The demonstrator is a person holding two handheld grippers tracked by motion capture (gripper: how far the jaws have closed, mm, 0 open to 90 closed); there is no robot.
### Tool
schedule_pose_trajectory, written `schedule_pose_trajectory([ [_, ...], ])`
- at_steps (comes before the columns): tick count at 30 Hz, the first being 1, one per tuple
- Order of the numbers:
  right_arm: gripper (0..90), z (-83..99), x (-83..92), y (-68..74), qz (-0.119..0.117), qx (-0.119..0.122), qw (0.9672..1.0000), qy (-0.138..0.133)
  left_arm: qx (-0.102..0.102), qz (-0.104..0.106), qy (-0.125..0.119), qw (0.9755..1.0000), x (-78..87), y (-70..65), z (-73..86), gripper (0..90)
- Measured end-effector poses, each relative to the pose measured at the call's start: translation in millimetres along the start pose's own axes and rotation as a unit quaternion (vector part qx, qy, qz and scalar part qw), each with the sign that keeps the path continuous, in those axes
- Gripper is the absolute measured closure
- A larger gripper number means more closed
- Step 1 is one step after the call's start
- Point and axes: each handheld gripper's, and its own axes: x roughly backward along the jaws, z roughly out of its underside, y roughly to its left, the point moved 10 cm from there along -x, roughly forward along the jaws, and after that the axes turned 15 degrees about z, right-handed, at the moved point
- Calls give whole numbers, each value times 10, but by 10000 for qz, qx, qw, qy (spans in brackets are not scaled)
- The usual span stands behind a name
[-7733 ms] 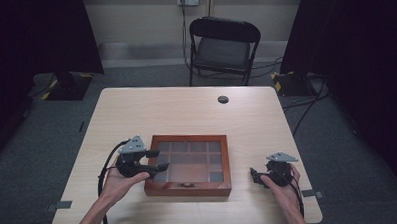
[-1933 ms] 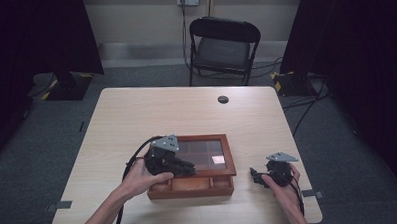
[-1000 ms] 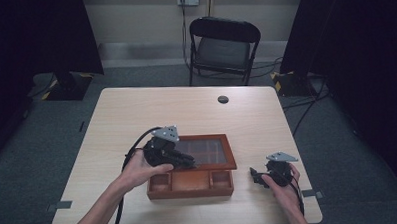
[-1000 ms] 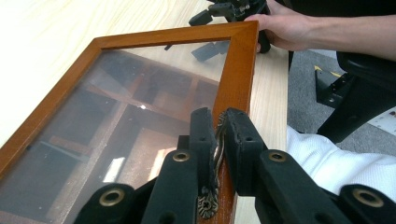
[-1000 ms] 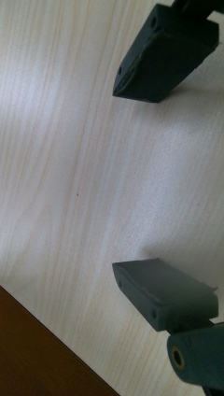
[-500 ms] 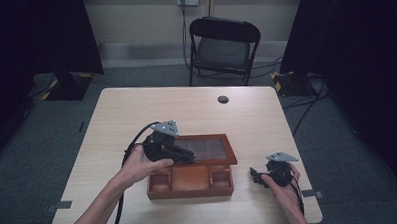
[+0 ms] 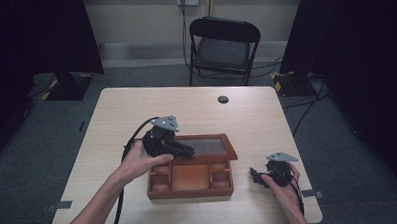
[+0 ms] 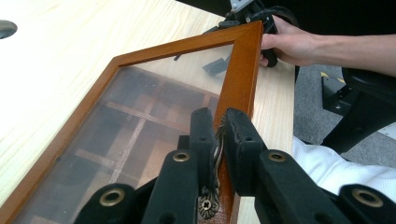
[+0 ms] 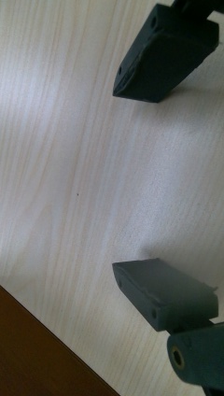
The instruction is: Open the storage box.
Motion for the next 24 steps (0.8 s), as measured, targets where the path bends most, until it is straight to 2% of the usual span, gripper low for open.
schedule_pose_trajectory([
  [3,126,0,0,0,0,0,10000,0,41,-8,-74,10000,29,17,-35,818],
  [5,126,0,0,0,0,1,10000,0,-4,1,-36,10000,33,24,-42,818],
  [24,126,0,0,1,-3,0,10000,-1,70,-14,-55,10000,90,80,-132,820],
])
